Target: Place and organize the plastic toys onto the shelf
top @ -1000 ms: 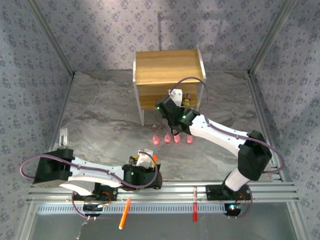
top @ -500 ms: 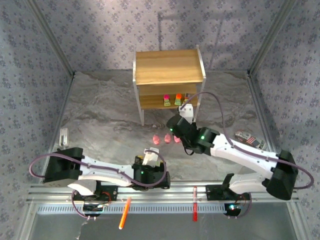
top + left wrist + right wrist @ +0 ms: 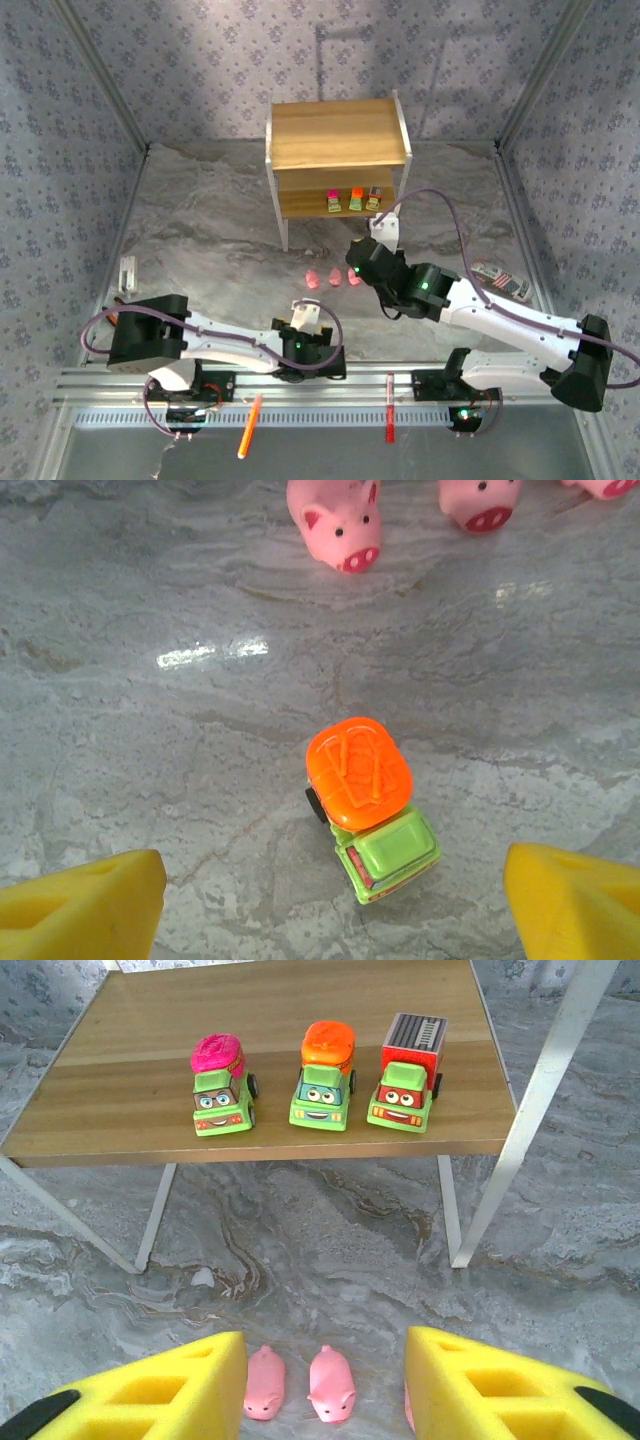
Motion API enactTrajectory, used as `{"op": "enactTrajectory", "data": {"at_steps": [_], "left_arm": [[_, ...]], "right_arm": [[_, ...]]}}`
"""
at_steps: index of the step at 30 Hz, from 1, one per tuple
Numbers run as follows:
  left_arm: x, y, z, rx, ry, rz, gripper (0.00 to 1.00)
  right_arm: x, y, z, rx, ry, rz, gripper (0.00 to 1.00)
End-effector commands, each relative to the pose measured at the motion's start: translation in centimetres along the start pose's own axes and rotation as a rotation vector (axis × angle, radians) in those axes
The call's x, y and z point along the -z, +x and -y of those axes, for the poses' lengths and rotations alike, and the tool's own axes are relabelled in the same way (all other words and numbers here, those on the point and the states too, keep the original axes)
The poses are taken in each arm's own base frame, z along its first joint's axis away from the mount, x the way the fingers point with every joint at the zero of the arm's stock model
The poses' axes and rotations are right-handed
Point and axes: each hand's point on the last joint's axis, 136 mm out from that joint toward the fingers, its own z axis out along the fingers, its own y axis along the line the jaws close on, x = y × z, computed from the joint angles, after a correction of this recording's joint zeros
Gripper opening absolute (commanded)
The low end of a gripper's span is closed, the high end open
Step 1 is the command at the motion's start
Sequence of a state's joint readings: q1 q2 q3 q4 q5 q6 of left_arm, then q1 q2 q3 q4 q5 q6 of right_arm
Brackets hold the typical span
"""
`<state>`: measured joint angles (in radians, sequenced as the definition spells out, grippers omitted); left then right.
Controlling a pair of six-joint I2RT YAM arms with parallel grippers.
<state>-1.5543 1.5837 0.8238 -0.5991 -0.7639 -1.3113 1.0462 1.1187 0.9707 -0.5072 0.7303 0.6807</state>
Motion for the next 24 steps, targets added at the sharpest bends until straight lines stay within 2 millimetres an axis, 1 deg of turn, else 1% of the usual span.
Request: {"op": "enactTrajectory", "data": {"at_steps": [1,5,8,12,19,22,24], "left_arm": [[-0.7,0.7,0.1,0.019,-0.011,-0.051,0.87],[-1.7,1.4,0.1,0.03,-0.011,-0.096,0.87],[-2.0,1.6,0.0,0.035,-0.01,-0.115,0.87],[-2.4,2.0,-0.1,0.042,-0.014,-0.145,0.82],[-2.7,2.4,-0.2,0.019,-0.036,-0.193,0.79],[-2.8,2.4,-0.6,0.026,-0.044,-0.195,0.78],[-3.1,2.9,-1.1,0.049,-0.039,-0.22,0.77]], "right_arm": [[0.5,0.0,0.9,0.015,0.033,0.01,0.47],[0.7,-0.1,0.9,0.023,0.035,0.015,0.47],[1.0,-0.3,0.9,0.026,0.036,0.019,0.46],[1.2,-0.4,1.1,0.032,0.044,0.02,0.47],[1.6,-0.9,1.5,0.029,0.051,0.034,0.46],[1.6,-1.0,1.4,0.031,0.051,0.036,0.46],[1.6,-0.9,1.4,0.031,0.051,0.034,0.46]]}}
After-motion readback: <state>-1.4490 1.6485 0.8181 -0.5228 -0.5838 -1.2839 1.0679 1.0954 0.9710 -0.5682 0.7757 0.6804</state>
